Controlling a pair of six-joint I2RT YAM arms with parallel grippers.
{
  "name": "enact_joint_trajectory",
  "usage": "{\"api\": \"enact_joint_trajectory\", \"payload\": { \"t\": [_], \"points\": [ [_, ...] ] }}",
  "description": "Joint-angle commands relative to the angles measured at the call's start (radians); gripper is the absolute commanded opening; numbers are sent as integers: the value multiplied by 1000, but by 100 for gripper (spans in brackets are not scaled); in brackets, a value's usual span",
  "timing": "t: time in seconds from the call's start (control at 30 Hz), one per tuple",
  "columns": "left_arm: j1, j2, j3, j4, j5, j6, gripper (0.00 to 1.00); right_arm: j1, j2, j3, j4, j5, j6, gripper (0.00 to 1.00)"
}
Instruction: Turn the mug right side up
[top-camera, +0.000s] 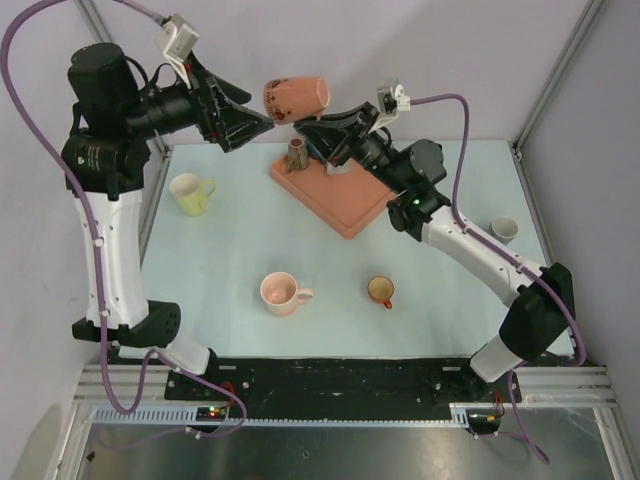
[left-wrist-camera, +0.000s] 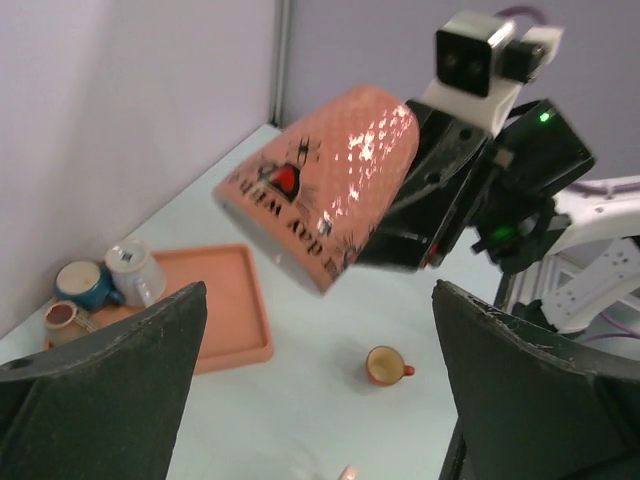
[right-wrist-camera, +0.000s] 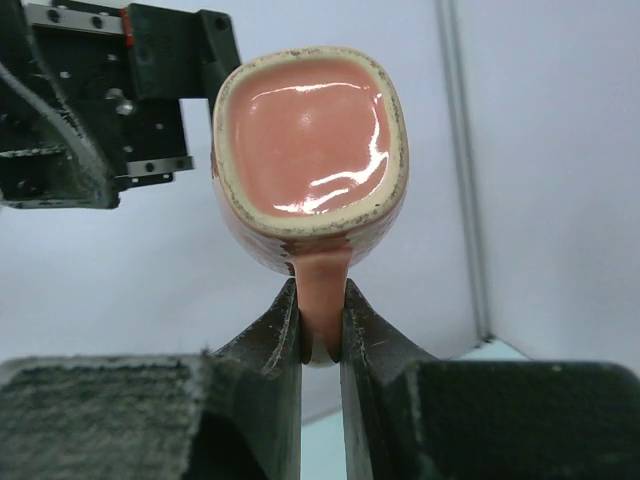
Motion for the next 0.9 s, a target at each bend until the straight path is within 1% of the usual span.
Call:
{"api": "enact_joint_trajectory", "payload": {
  "t": [0.0,0.07,0.17,0.3,0.43,0.47,0.5,0.57,0.67,0.7,0.77,0.87],
  "points": [
    [-12,-12,24,77,67,-140,96,42,-13,16,216,21,119,0],
    [-17,-16,23,88,93,-163,90,55,-10,29,209,3,113,0],
    [-28,-23,6,110,129,-205,79,70,0,49,196,-6,111,0],
    [-37,-23,-9,181,159,-292,72,89,33,77,176,-24,134,0],
    [-44,-16,-18,305,222,-423,65,104,88,92,222,-46,193,0],
    [-48,-15,-31,329,235,-454,61,107,100,105,226,-52,203,0],
    [-51,-14,-43,355,247,-486,57,112,115,116,221,-58,208,0],
    [-57,-13,-81,399,256,-543,42,123,141,149,204,-69,195,0],
    [-56,-13,-122,448,252,-596,13,140,183,185,164,-85,140,0],
    [-56,-13,-128,458,250,-604,7,141,197,182,167,-89,138,0],
    [-54,-16,-143,467,249,-612,2,142,217,171,177,-99,140,0],
    [-44,-21,-168,471,235,-617,0,130,240,167,177,-147,167,0]
  ]
}}
